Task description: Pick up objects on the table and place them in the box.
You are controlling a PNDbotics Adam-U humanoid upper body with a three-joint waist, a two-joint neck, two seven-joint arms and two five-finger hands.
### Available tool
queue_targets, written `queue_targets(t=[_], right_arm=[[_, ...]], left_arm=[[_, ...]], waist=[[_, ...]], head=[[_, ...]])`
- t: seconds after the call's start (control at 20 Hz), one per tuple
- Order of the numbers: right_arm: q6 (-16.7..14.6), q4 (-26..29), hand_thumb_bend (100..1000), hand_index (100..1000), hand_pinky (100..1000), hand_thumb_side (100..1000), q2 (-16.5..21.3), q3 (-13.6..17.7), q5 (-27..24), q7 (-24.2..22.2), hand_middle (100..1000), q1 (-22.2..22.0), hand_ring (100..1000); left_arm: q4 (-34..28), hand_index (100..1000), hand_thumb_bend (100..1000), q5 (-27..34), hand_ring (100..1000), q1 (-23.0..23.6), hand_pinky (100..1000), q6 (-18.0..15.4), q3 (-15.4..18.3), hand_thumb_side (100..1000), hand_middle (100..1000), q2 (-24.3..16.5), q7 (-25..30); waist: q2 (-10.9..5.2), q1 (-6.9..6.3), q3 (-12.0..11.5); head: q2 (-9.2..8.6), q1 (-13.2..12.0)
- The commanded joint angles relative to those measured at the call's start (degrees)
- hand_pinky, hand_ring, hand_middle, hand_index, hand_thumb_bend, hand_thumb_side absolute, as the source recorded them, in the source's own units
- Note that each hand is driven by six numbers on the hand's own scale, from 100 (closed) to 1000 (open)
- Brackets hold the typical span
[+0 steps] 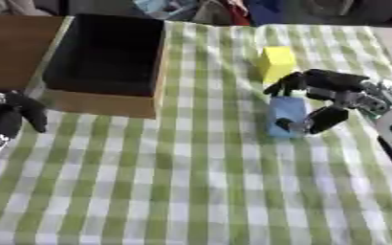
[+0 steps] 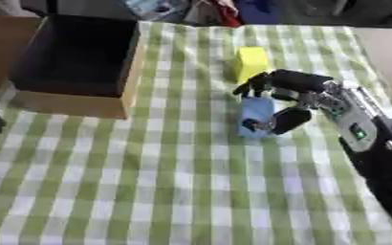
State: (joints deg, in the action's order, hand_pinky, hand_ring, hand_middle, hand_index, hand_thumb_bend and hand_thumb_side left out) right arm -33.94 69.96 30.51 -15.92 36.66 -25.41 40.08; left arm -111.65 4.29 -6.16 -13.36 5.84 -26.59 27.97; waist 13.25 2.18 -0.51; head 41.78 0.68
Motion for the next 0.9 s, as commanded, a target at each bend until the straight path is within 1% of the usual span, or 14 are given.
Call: queue_targets(t=[0.05, 0.15, 0.25, 0.45, 0.55, 0.85, 0.9], right_arm=[[-0.1, 0.39, 166, 894, 687, 360, 1.15, 0.47, 0.17, 1.44, 611, 0.81, 501], [-0.16, 0.81, 148, 890, 676, 299, 1.28, 0.57, -0.32, 2.14, 605, 0.91, 478], [-0.27, 1.64, 135, 889, 668, 257, 1.53, 0.6, -1.12, 2.6, 598, 1.11, 459], [-0.35, 4.27, 128, 888, 664, 214, 2.49, 0.54, -3.34, 2.94, 597, 1.71, 449], [-0.4, 5.75, 130, 888, 663, 175, 3.07, 0.5, -4.54, 2.89, 597, 2.13, 441], [-0.26, 9.34, 153, 890, 661, 123, 4.82, 0.51, -7.55, 2.25, 599, 3.7, 436], [-0.18, 9.75, 116, 890, 661, 135, 5.07, 0.55, -7.94, 2.12, 600, 4.06, 437]], left_arm=[[-0.62, 717, 100, 0.46, 516, -0.55, 621, -0.1, 0.24, 691, 537, -0.51, 0.13], [-0.63, 717, 100, 0.5, 516, -0.55, 621, -0.08, 0.25, 692, 537, -0.54, 0.12], [-0.61, 717, 100, 0.51, 516, -0.56, 621, -0.05, 0.26, 692, 537, -0.56, 0.14], [-0.65, 717, 100, 0.67, 516, -0.65, 621, 0.04, 0.22, 691, 537, -0.68, 0.17], [-0.7, 717, 100, 0.79, 516, -0.65, 621, 0.1, 0.21, 689, 537, -0.75, 0.21], [-0.79, 716, 100, 1.16, 516, -0.62, 621, 0.4, 0.17, 688, 537, -0.98, 0.31], [-0.81, 716, 100, 1.24, 516, -0.62, 621, 0.45, 0.13, 690, 537, -1.04, 0.36]], waist=[[-0.92, -0.15, -0.11], [-0.93, -0.11, -0.13], [-0.95, -0.02, -0.14], [-1.08, 0.22, -0.22], [-1.19, 0.37, -0.29], [-1.66, 0.98, -0.59], [-1.76, 1.1, -0.66]], head=[[0.15, 0.08], [0.15, 0.12], [0.18, 0.14], [0.19, 0.12], [0.2, 0.09], [0.21, 0.08], [0.22, 0.1]])
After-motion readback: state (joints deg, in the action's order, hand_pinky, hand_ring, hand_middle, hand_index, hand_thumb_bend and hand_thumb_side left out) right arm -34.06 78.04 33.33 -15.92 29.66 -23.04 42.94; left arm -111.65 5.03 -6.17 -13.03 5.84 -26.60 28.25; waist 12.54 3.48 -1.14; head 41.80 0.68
